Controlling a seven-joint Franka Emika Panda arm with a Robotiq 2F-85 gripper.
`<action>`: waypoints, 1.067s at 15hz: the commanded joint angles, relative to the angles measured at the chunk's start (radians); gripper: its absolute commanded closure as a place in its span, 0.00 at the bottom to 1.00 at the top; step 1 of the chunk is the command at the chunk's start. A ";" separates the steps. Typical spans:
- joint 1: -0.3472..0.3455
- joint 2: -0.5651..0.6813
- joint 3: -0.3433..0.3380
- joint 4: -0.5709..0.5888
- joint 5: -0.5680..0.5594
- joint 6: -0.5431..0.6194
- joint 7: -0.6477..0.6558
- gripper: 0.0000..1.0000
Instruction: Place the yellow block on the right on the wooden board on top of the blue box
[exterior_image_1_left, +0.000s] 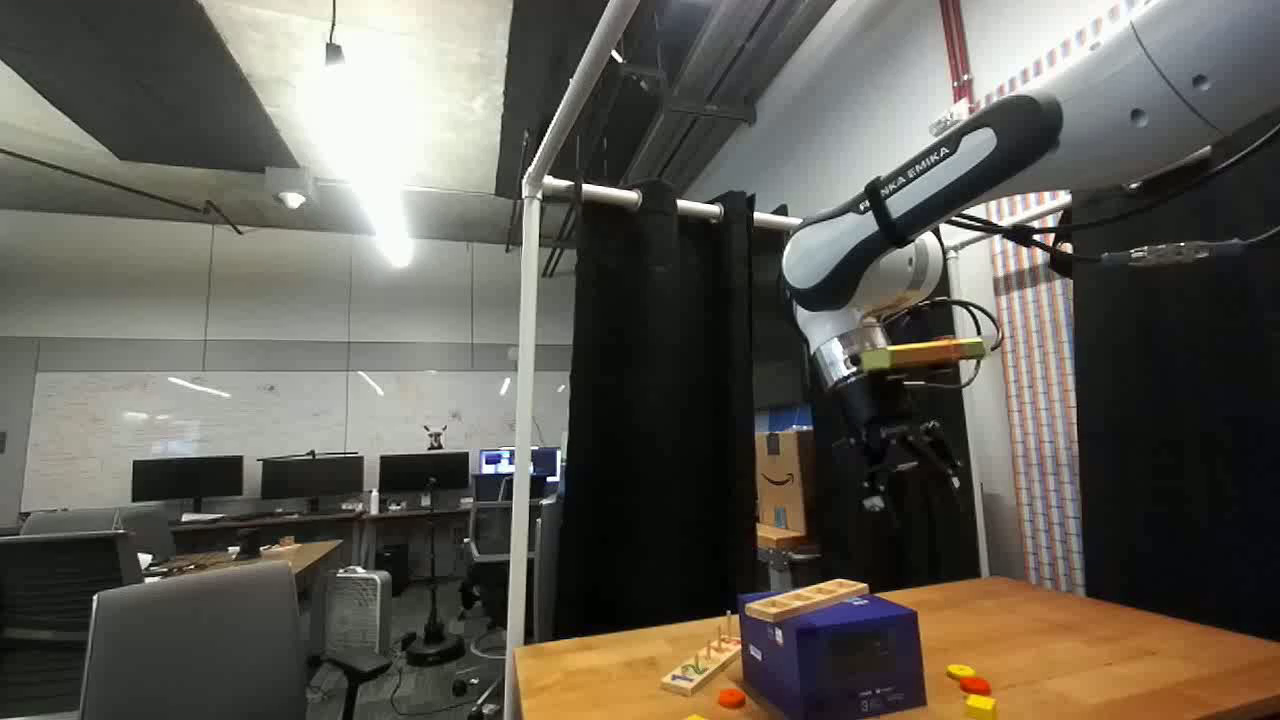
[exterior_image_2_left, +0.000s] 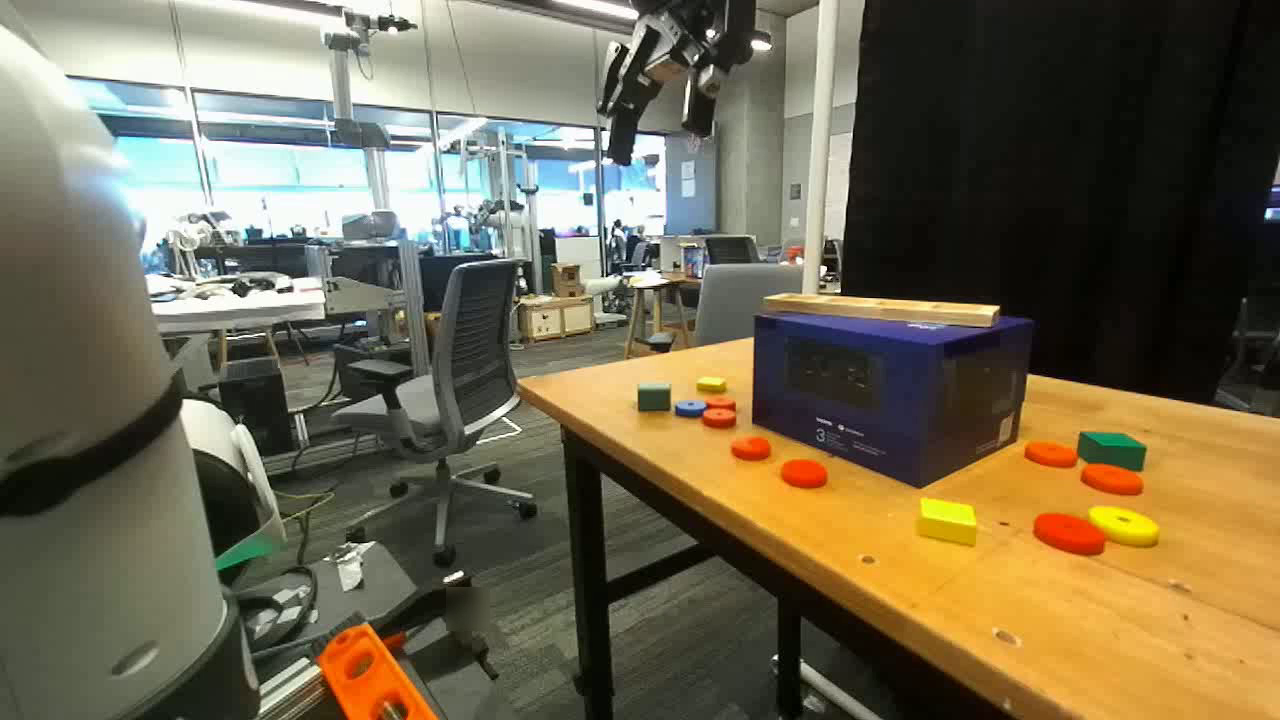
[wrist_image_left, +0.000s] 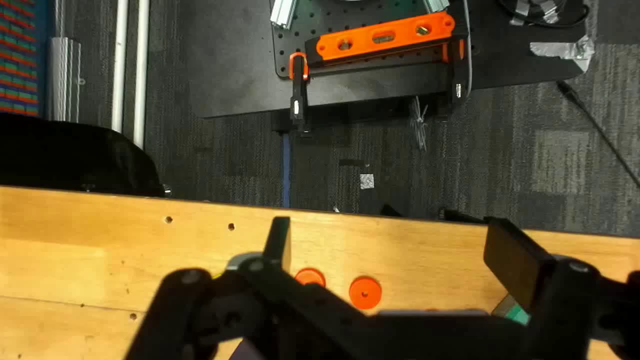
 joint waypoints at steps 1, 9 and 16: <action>0.010 0.001 -0.008 0.005 -0.002 -0.002 0.003 0.00; 0.010 -0.002 -0.008 0.011 -0.002 -0.002 0.003 0.00; 0.002 -0.033 -0.024 -0.048 0.004 0.084 0.005 0.00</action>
